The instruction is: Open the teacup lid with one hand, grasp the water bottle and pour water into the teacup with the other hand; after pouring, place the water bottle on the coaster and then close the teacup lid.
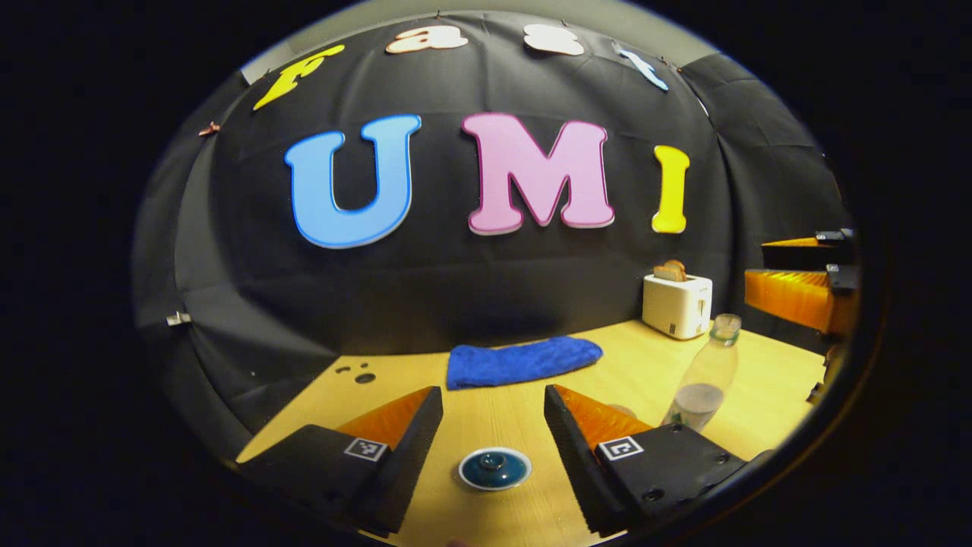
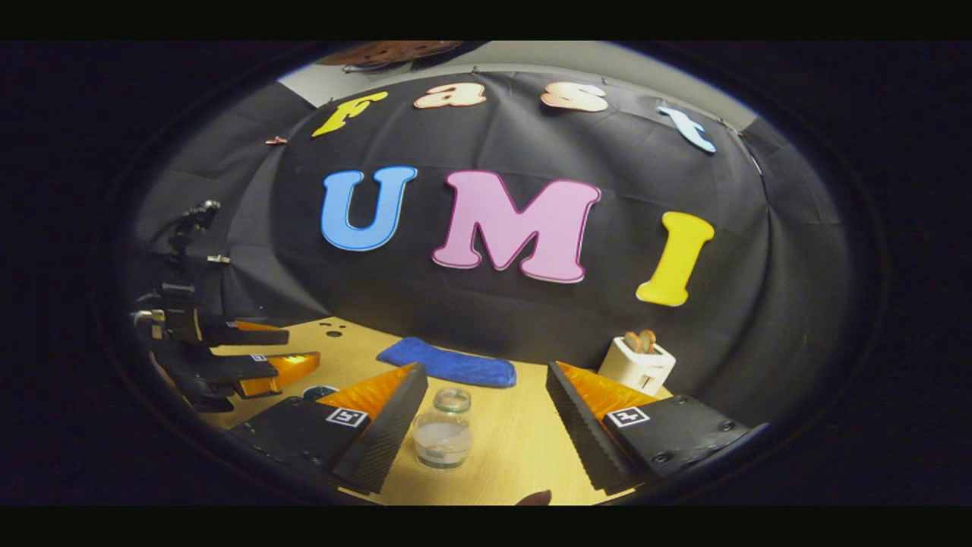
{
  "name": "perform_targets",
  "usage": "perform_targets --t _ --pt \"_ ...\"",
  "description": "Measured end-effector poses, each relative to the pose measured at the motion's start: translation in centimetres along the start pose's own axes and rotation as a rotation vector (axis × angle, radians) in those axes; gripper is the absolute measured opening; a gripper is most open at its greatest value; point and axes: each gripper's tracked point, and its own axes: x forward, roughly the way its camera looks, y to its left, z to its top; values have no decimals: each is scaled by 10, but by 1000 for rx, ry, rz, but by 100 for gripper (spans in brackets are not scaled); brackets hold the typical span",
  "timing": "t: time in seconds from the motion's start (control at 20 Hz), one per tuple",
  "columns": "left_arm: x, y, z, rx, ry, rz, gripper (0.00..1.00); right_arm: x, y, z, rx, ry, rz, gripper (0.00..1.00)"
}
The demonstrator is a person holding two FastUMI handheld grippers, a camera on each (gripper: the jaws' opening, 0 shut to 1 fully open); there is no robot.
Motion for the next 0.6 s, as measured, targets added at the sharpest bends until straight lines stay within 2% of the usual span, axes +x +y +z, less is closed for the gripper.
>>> perform_targets --t 0.1,0.2,0.4,0.5,0.55,0.6 --pt "12 1 -29 -2 17 18 78 1 2 -27 17 21 1 98" --pt "22 5 -50 0 23 42 76 1 4 -48 27 44 4 98" --pt "38 5 -83 -23 66 30 71 4 8 -69 16 67 15 98" --pt "44 3 -92 -42 91 19 62 3 9 -76 15 77 21 98" --pt "47 1 -94 -44 100 16 46 3 10 -78 22 81 26 98" --pt "46 2 -97 -44 106 19 51 3 10 -79 26 81 29 98"
